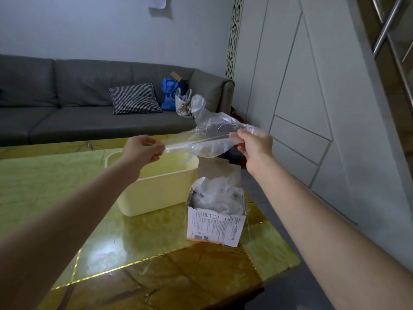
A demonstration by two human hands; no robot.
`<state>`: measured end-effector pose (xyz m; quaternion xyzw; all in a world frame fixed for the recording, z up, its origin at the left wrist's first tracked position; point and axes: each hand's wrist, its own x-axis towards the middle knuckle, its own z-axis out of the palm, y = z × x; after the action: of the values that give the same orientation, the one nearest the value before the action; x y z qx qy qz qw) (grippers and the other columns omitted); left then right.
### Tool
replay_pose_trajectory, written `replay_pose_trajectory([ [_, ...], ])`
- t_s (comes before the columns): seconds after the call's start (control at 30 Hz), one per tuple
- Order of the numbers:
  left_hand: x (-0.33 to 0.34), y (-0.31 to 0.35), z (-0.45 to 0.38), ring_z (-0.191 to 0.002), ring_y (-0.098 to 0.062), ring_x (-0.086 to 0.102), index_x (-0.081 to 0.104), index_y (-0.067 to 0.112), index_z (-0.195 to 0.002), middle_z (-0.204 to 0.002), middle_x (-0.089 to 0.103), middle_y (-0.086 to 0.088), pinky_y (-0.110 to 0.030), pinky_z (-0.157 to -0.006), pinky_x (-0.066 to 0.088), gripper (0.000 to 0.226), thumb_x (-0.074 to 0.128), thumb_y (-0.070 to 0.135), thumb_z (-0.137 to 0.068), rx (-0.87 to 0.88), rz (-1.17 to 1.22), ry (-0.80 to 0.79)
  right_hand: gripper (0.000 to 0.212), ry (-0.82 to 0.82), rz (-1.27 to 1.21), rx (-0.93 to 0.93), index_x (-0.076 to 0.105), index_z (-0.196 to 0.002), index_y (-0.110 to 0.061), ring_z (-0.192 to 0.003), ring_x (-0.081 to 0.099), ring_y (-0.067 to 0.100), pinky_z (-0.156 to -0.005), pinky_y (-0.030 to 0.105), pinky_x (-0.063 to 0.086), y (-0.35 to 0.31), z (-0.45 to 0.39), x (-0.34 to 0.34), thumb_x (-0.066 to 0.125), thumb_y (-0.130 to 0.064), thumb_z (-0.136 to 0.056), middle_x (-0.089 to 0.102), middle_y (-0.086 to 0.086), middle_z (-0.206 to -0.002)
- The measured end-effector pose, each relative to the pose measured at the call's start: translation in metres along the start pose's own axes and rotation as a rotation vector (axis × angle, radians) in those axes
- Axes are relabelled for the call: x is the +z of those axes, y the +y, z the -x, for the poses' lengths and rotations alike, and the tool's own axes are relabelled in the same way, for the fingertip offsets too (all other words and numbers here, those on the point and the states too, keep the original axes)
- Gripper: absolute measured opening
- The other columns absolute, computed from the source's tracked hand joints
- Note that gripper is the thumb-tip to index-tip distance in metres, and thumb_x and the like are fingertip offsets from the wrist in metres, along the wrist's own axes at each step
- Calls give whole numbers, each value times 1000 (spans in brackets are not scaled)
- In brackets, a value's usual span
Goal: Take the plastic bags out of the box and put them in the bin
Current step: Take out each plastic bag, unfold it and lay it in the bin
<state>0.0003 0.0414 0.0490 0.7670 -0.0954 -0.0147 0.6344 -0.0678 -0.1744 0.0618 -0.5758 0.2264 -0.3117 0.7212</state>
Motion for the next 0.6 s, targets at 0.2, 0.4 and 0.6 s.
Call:
replay_pose_trajectory([
  [0.2, 11, 15, -6, -93, -19, 54, 35, 10, -136, -113, 50, -5, -26, -68, 46, 64, 62, 37, -85, -15, -96, -35, 20, -265, 377, -350, 61, -111, -10, -74, 57, 16, -59, 21, 42, 5, 5, 10, 54, -8, -93, 69, 14, -102],
  [0.4, 25, 26, 5, -44, -2, 45, 65, 20, -104, -73, 56, 3, -10, -38, 41, 30, 61, 37, -79, -300, 279, -589, 39, -630, 399, -346, 51, -128, -15, -92, 64, 15, -82, 28, 51, -7, 24, 19, 55, 0, -91, 67, 8, -104],
  [0.6, 7, 20, -4, -58, -8, 51, 62, 12, -85, -73, 57, -1, -11, -46, 48, 8, 65, 19, -83, -28, -57, -265, 40, -685, 385, -192, 50, -111, -36, -91, 65, 22, -89, 39, 51, -18, 16, 12, 68, -12, -85, 65, 21, -111],
])
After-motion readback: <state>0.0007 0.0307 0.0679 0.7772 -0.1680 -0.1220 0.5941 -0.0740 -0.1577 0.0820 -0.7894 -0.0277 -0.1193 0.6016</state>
